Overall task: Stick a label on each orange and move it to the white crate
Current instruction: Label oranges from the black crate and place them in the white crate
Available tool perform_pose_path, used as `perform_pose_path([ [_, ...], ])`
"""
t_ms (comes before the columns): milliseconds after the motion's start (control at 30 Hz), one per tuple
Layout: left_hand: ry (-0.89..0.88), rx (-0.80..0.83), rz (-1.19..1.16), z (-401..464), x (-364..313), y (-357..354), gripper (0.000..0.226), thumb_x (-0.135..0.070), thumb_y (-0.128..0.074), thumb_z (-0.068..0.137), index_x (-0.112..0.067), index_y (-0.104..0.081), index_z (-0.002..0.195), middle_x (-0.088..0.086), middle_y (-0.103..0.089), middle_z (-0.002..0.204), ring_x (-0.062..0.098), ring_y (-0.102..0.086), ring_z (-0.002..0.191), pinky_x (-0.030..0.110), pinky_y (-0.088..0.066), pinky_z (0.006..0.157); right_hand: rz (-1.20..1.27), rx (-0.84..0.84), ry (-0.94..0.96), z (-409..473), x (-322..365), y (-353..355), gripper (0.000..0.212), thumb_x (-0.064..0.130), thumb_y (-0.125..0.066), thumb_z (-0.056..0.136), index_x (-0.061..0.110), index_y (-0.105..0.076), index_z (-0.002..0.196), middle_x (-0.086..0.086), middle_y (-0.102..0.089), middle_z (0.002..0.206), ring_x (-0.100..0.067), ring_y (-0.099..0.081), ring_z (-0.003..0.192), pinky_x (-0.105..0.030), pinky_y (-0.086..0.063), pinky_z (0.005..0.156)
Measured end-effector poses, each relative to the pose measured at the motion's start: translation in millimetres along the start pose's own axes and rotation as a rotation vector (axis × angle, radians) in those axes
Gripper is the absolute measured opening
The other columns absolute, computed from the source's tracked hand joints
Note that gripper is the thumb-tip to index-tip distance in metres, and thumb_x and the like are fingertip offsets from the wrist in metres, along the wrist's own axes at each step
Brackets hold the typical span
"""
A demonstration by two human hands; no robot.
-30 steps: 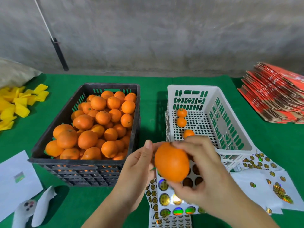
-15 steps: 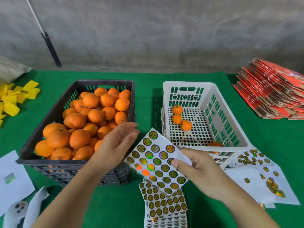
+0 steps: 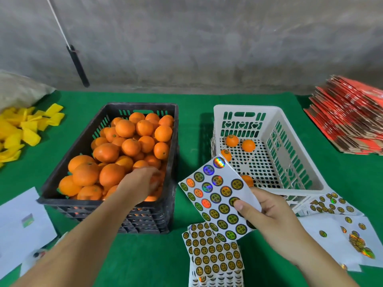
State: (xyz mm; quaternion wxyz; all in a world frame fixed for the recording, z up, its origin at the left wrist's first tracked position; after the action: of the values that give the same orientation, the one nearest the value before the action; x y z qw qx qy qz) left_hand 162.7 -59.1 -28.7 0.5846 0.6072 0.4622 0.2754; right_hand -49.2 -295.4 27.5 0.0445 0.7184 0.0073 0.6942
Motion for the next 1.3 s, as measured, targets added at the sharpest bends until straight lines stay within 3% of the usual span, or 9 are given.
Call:
perform_pose_path([
  [100, 0.084, -0.408, -0.752, -42, 5, 56, 0.023, -0.030, -0.055, 0.101, -0.038, -0.069, 0.117, -0.011, -0.074, 0.097, -0.003, -0.066, 0.071, 0.019, -0.047, 0.057, 0.022, -0.021, -0.005, -3, -2, 6, 0.031, 0.035, -0.066, 0.099, 0.031, -0.074, 0.129, -0.001, -0.078, 0.124, -0.026, -0.076, 0.110, -0.038, -0.063, 0.090],
  [233, -0.194, 0.006, -1.311, -80, -65, 64, 0.044, -0.050, -0.060, 0.091, -0.047, -0.063, 0.134, -0.021, -0.064, 0.138, 0.001, -0.061, 0.126, 0.040, -0.054, 0.094, 0.091, -0.025, -0.032, -4, 1, 8, 0.030, 0.027, -0.065, 0.098, 0.029, -0.076, 0.126, -0.005, -0.077, 0.125, -0.029, -0.074, 0.114, -0.041, -0.061, 0.096],
  [333, -0.309, 0.251, -1.298, -106, -107, 56, 0.059, -0.057, -0.076, 0.084, -0.033, -0.066, 0.137, -0.001, -0.072, 0.131, 0.018, -0.069, 0.121, 0.036, -0.053, 0.101, 0.062, 0.050, -0.053, -5, 9, 6, 0.027, 0.027, -0.067, 0.100, 0.027, -0.076, 0.126, -0.006, -0.077, 0.124, -0.029, -0.075, 0.113, -0.034, -0.062, 0.091],
  [467, -0.367, 0.204, -1.211, -119, -131, 53, 0.012, -0.030, -0.073, 0.098, -0.020, -0.079, 0.100, -0.002, -0.076, 0.099, 0.011, -0.069, 0.086, 0.021, -0.052, 0.076, -0.083, 0.002, 0.003, -5, 23, 8, 0.035, 0.021, -0.072, 0.095, 0.039, -0.073, 0.125, 0.009, -0.075, 0.127, -0.017, -0.070, 0.120, -0.026, -0.060, 0.087],
  [667, -0.362, 0.043, -1.114, -133, -145, 50, 0.023, -0.034, -0.066, 0.099, -0.015, -0.078, 0.105, 0.009, -0.068, 0.099, 0.032, -0.066, 0.089, 0.049, -0.055, 0.079, -1.160, -0.477, 0.672, -45, 108, -15, 0.039, 0.045, -0.067, 0.095, 0.031, -0.061, 0.132, -0.006, -0.051, 0.130, -0.037, -0.049, 0.117, -0.032, -0.027, 0.105],
  [833, -0.561, 0.058, -0.939, -151, -164, 60, 0.024, -0.036, -0.069, 0.101, -0.014, -0.073, 0.109, 0.008, -0.061, 0.099, 0.030, -0.060, 0.090, 0.053, -0.049, 0.079, -1.022, -0.189, 0.729, -38, 109, -35, 0.033, 0.042, -0.070, 0.096, 0.021, -0.080, 0.119, 0.007, -0.069, 0.110, -0.024, -0.060, 0.101, -0.043, -0.046, 0.086],
  [1000, -0.595, 0.082, -0.890, -153, -167, 56, 0.030, -0.039, -0.076, 0.095, -0.022, -0.071, 0.120, 0.001, -0.059, 0.102, 0.025, -0.060, 0.096, 0.043, -0.052, 0.083, -0.680, -0.011, 0.573, -28, 97, -26, 0.026, 0.030, -0.064, 0.102, 0.026, -0.079, 0.123, 0.009, -0.066, 0.103, -0.015, -0.066, 0.094, -0.027, -0.050, 0.078],
  [1100, -0.563, 0.092, -1.013, -151, -165, 54, 0.028, -0.032, -0.077, 0.095, -0.028, -0.071, 0.122, -0.002, -0.063, 0.106, 0.022, -0.066, 0.100, 0.024, -0.052, 0.085, -0.479, -0.093, 0.443, -22, 92, -14, 0.019, 0.031, -0.070, 0.099, 0.034, -0.083, 0.112, 0.006, -0.063, 0.100, -0.019, -0.065, 0.096, -0.025, -0.050, 0.083],
  [1300, -0.406, 0.191, -1.154, -142, -160, 36, 0.033, -0.035, -0.080, 0.090, -0.028, -0.072, 0.122, 0.000, -0.073, 0.117, 0.023, -0.074, 0.104, 0.048, -0.061, 0.092, 0.000, -0.223, 0.087, -14, 60, -1, 0.014, 0.035, -0.073, 0.088, 0.028, -0.085, 0.091, -0.010, -0.076, 0.090, -0.033, -0.072, 0.084, -0.044, -0.063, 0.074],
])
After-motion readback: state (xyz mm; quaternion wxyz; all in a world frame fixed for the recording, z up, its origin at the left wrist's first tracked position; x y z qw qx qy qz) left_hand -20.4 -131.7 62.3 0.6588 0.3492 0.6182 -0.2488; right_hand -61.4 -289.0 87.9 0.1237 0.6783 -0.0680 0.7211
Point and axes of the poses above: each hand's wrist, its own z-axis towards the middle knuckle, its own y-axis out of the back of the hand, x = y × z, the point moved 10 cm from there along z, towards the middle knuckle
